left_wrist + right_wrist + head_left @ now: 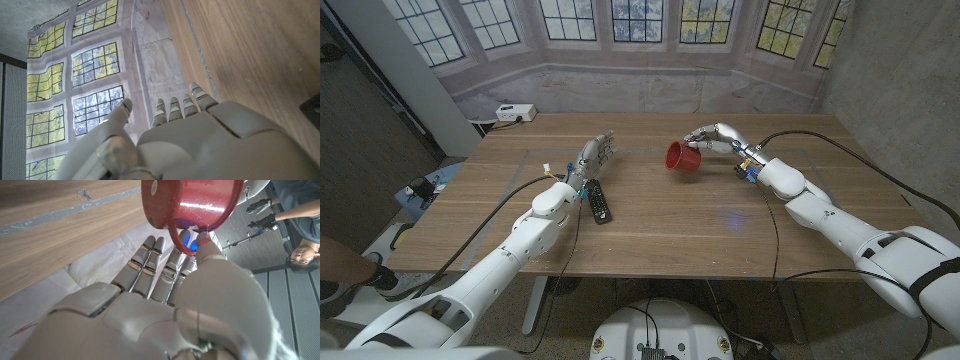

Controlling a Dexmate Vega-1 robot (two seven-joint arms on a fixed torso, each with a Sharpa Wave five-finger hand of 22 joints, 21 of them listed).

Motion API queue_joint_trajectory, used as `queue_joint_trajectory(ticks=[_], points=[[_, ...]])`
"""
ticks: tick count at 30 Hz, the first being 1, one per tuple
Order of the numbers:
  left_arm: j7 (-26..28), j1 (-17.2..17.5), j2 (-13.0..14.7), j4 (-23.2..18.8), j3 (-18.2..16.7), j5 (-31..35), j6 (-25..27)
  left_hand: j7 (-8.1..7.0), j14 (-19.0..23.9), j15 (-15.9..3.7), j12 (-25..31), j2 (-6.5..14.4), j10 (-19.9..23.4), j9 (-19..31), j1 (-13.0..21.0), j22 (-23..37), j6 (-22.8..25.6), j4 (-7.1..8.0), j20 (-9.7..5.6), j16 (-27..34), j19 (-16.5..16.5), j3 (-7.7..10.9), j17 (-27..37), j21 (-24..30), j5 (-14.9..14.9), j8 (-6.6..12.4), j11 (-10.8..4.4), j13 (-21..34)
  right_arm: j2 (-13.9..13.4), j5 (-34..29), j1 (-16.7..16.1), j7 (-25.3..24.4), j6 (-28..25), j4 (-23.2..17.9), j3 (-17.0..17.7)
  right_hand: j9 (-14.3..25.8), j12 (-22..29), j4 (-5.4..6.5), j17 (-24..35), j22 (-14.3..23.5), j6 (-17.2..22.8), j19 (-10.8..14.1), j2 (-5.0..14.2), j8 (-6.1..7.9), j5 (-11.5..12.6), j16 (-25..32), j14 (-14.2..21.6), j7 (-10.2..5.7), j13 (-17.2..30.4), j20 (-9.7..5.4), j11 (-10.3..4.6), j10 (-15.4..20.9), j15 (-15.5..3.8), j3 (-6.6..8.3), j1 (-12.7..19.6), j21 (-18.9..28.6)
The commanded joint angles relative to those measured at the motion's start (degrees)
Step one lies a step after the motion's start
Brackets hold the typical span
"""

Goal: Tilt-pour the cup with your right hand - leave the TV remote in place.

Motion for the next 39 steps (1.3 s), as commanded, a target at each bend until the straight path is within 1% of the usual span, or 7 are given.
queue_joint_trajectory(ticks=[1,11,18,26,39], points=[[-0.03,0.02,-0.17,0.4,-0.01,-0.11,-0.12,0.13,0.35,0.21,-0.12,-0.1,0.25,0.19,0.66,0.12,0.35,-0.22,0.08,0.01,0.59,0.27,0.24,0.08,0.29,-0.13,0.13,0.35,-2.79,-2.52,-0.08,-0.1,-2.1,-3.76,-0.07,0.12,0.17,0.02,0.31,0.07,0.53,0.45,0.21,0.22,-0.09,0.3,0.59,0.05,0.2,-6.66,-0.12,0.39,-9.66,-0.38,0.61,-0.17],[0.12,0.09,-0.16,0.32,0.01,-0.09,0.01,0.09,0.35,0.2,-0.17,-0.1,0.21,0.19,0.65,0.12,0.39,-0.23,0.1,0.0,0.6,0.29,0.23,0.08,0.29,-0.13,0.12,0.35,-4.55,-4.44,0.32,0.16,-2.81,-5.73,-0.14,0.13,0.12,-0.03,0.31,0.07,0.57,0.51,0.27,0.17,-0.06,0.25,0.65,0.11,0.2,-6.65,-0.07,0.53,-9.71,-0.5,0.84,-0.17],[0.07,-0.01,-0.24,0.43,0.03,-0.09,-0.04,0.13,0.36,0.19,-0.16,-0.1,0.3,0.19,0.65,0.12,0.43,-0.23,0.09,0.0,0.6,0.3,0.23,0.07,0.29,-0.13,0.15,0.35,-6.3,-6.47,-0.04,-0.35,-4.05,-8.55,-0.02,0.15,0.05,0.0,0.32,0.07,0.63,0.52,0.29,0.13,-0.06,0.25,0.73,0.01,0.2,-6.7,-0.1,0.56,-9.67,-0.67,0.89,-0.19],[-0.15,-0.16,-0.29,0.62,0.15,0.0,-0.12,0.08,0.32,0.23,-0.16,-0.09,0.35,0.19,0.66,0.12,0.43,-0.26,0.09,-0.02,0.6,0.29,0.23,0.07,0.29,-0.14,0.08,0.36,-7.83,-8.06,-0.37,-0.5,-4.7,-10.7,0.17,0.16,-0.06,0.02,0.33,0.07,0.73,0.51,0.32,0.12,-0.06,0.21,0.77,-0.06,0.21,-6.74,-0.09,0.49,-9.67,-0.82,0.96,-0.21],[0.3,0.49,-0.08,-0.22,0.09,-0.01,0.05,0.12,0.34,0.2,-0.22,-0.1,0.31,0.19,0.65,0.12,0.5,-0.26,0.06,-0.01,0.62,0.27,0.23,0.07,0.28,-0.14,0.09,0.36,-10.71,-11.33,-1.38,-1.23,-7.12,-15.73,0.76,0.18,-0.11,0.12,0.36,0.07,0.79,0.51,0.43,0.05,-0.05,0.2,0.9,-0.06,0.22,-6.76,-0.02,0.73,-9.64,-1.08,0.99,-0.24]])
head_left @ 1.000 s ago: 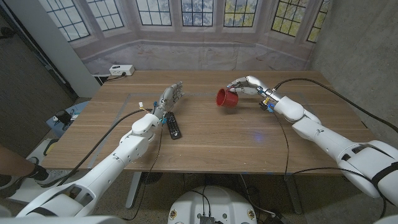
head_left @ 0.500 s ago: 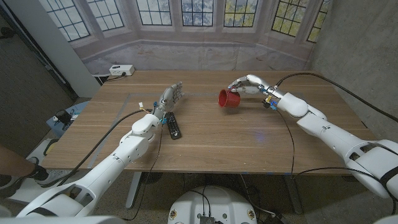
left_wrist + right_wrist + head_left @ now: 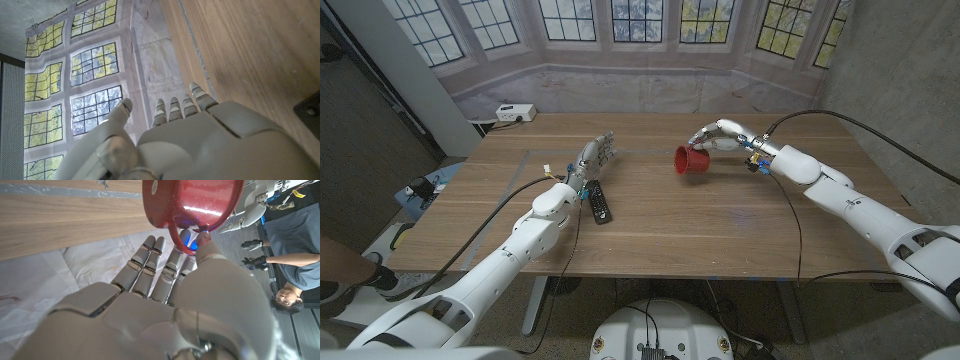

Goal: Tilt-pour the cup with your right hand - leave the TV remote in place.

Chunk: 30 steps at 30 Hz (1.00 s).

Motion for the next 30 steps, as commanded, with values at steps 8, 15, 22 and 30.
queue_joint_trajectory(ticks=[8,15,22,30], points=[[0.84,1.27,0.52,-1.51,-0.23,0.04,0.13,0.16,0.33,0.21,-0.25,-0.08,0.29,0.2,0.64,0.12,0.55,-0.26,0.1,-0.02,0.6,0.28,0.24,0.07,0.28,-0.14,0.07,0.06,-3.69,-4.87,-1.23,-1.19,-3.03,-6.63,0.77,0.19,-0.25,0.09,0.07,0.06,0.55,0.52,0.58,0.21,-0.05,0.18,0.9,-0.05,0.22,-6.75,0.07,0.4,-9.78,-0.5,0.32,-0.25],[0.87,1.58,0.62,-1.71,-0.34,-0.07,0.01,0.14,0.34,0.2,-0.24,-0.09,0.35,0.2,0.63,0.12,0.63,-0.25,0.13,-0.01,0.59,0.29,0.24,0.06,0.28,-0.12,0.04,0.06,-4.5,-6.71,-1.26,-1.55,-3.67,-8.14,0.83,0.2,-0.26,0.15,0.07,0.06,0.54,0.52,0.61,0.16,-0.05,0.16,0.97,-0.04,0.23,-6.75,0.03,0.52,-9.76,-0.63,0.27,-0.27],[0.78,1.59,0.61,-1.47,-0.4,-0.12,-0.16,0.12,0.33,0.22,-0.23,-0.09,0.42,0.2,0.63,0.12,0.65,-0.26,0.1,-0.02,0.6,0.29,0.23,0.06,0.28,-0.13,0.25,0.07,-4.95,-7.65,-1.31,-1.78,-4.48,-9.0,0.91,0.2,-0.29,0.16,0.06,0.06,0.59,0.54,0.65,0.15,-0.05,0.13,1.03,-0.19,0.23,-6.76,0.03,0.61,-9.77,-0.72,0.29,-0.27],[0.79,1.58,0.63,-1.35,-0.5,-0.17,-0.25,0.13,0.34,0.25,-0.29,-0.08,0.32,0.2,0.62,0.12,0.64,-0.25,0.11,-0.02,0.6,0.29,0.24,0.06,0.28,-0.14,0.12,0.07,-5.37,-8.79,-0.86,-1.5,-4.82,-9.51,0.63,0.21,-0.4,0.19,0.04,0.05,0.67,0.58,0.72,0.14,-0.04,0.08,1.1,-0.25,0.24,-6.76,0.0,0.49,-9.76,-0.81,0.29,-0.27]])
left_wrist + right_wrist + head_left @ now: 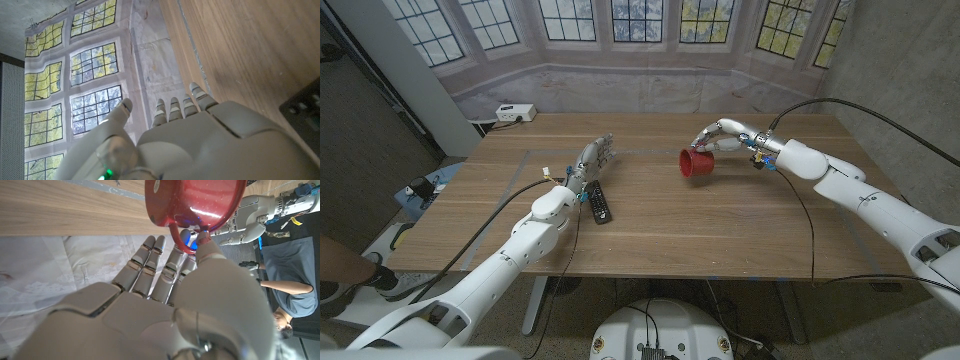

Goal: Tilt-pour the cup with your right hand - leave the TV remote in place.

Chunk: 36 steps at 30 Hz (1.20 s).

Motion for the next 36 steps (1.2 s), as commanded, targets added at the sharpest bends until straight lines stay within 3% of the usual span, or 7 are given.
queue_joint_trajectory(ticks=[1,15,36], points=[[0.04,0.17,0.12,0.05,-0.17,-0.14,-0.22,0.02,0.33,0.2,-0.07,-0.08,0.37,0.2,0.61,0.12,0.53,-0.24,0.07,-0.02,0.6,0.29,0.24,0.06,0.28,-0.15,0.15,0.08,-0.93,-2.22,0.45,0.12,-0.75,-1.37,-0.22,0.26,-0.41,0.05,0.19,0.2,0.41,0.6,0.66,0.48,-0.04,0.08,0.62,0.03,0.24,-6.78,-0.04,0.5,-9.67,-0.38,0.07,0.0],[0.21,0.39,0.13,-0.09,-0.19,-0.18,-0.17,0.03,0.33,0.24,-0.11,-0.09,0.34,0.2,0.58,0.12,0.51,-0.23,0.04,-0.02,0.6,0.29,0.25,0.06,0.28,-0.17,0.11,0.08,-1.29,-2.89,0.47,0.05,-1.17,-1.91,-0.3,0.27,-0.5,0.03,0.13,0.2,0.43,0.61,0.78,0.4,-0.01,-0.06,0.71,-0.01,0.25,-6.75,-0.07,0.63,-9.73,-0.51,0.18,-0.02],[0.19,0.65,0.38,-0.52,-0.44,-0.47,-0.06,0.07,0.35,0.22,-0.1,-0.07,0.46,0.2,0.58,0.12,0.6,-0.22,0.05,-0.02,0.62,0.33,0.24,0.06,0.28,-0.16,0.14,0.09,1.95,6.49,-2.14,-0.4,-1.3,0.45,1.69,0.27,-0.45,0.1,0.15,0.19,1.0,0.84,0.99,0.49,0.02,-0.02,1.34,0.2,0.26,-6.8,0.09,1.26,-9.72,-0.78,0.19,0.02]])
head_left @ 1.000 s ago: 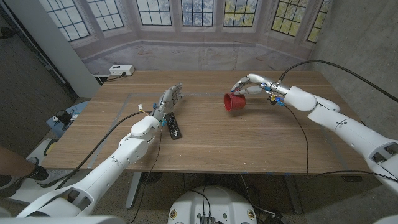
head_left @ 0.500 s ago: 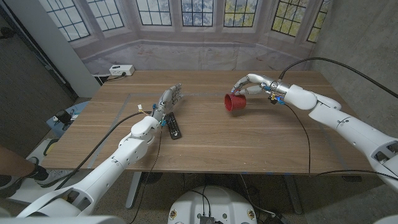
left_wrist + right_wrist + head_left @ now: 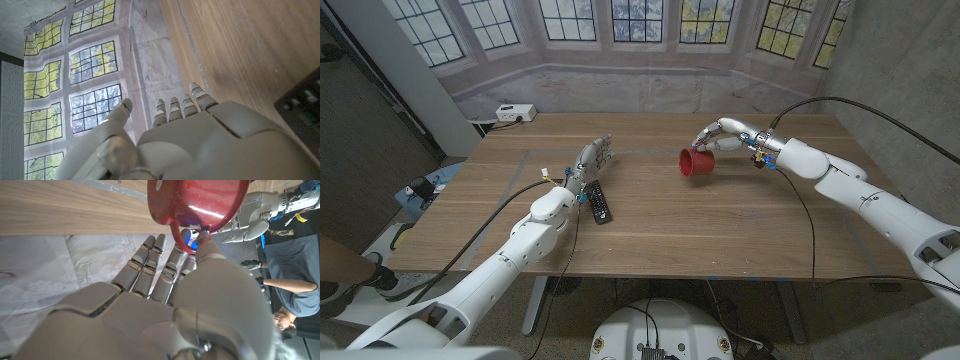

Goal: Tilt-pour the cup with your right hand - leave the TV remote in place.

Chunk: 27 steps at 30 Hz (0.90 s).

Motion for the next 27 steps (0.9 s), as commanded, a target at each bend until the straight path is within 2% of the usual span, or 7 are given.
queue_joint_trajectory(ticks=[1,17,27], points=[[0.08,0.34,0.24,-0.42,-0.29,-0.33,0.11,0.08,0.35,0.26,-0.12,-0.07,0.44,0.2,0.58,0.12,0.62,-0.22,0.05,-0.02,0.62,0.33,0.24,0.06,0.28,-0.15,0.13,0.09,2.04,5.37,-1.18,0.09,0.26,1.66,1.0,0.27,-0.05,0.01,0.15,0.18,0.59,0.66,0.54,0.39,0.02,-0.02,0.83,0.2,0.26,-6.58,0.08,0.65,-9.58,-0.07,0.0,-0.01],[0.63,1.69,1.13,-1.73,-1.18,-0.62,-0.41,0.12,0.38,0.19,-0.13,-0.09,0.47,0.21,0.54,0.12,0.79,-0.19,0.04,-0.01,0.62,0.35,0.24,0.06,0.28,-0.11,0.24,0.1,4.95,10.09,-2.35,-0.04,0.42,2.81,1.73,0.26,-0.2,0.11,0.08,0.18,0.52,0.7,0.51,0.26,0.01,-0.15,1.06,0.35,0.27,-6.57,0.43,0.6,-9.44,-0.33,-0.21,-0.02],[0.61,3.05,2.36,-2.92,-2.15,-1.0,-1.0,0.08,0.39,0.22,-0.14,-0.1,0.49,0.2,0.5,0.12,0.87,-0.15,0.05,-0.01,0.61,0.35,0.25,0.05,0.27,-0.1,0.17,0.1,6.98,11.94,-4.18,-2.28,-0.43,1.34,2.51,0.27,-0.23,0.3,0.04,0.18,0.58,0.76,0.53,0.23,-0.02,-0.22,1.18,0.5,0.27,-6.54,0.54,0.65,-9.3,-0.51,-0.54,-0.01]])
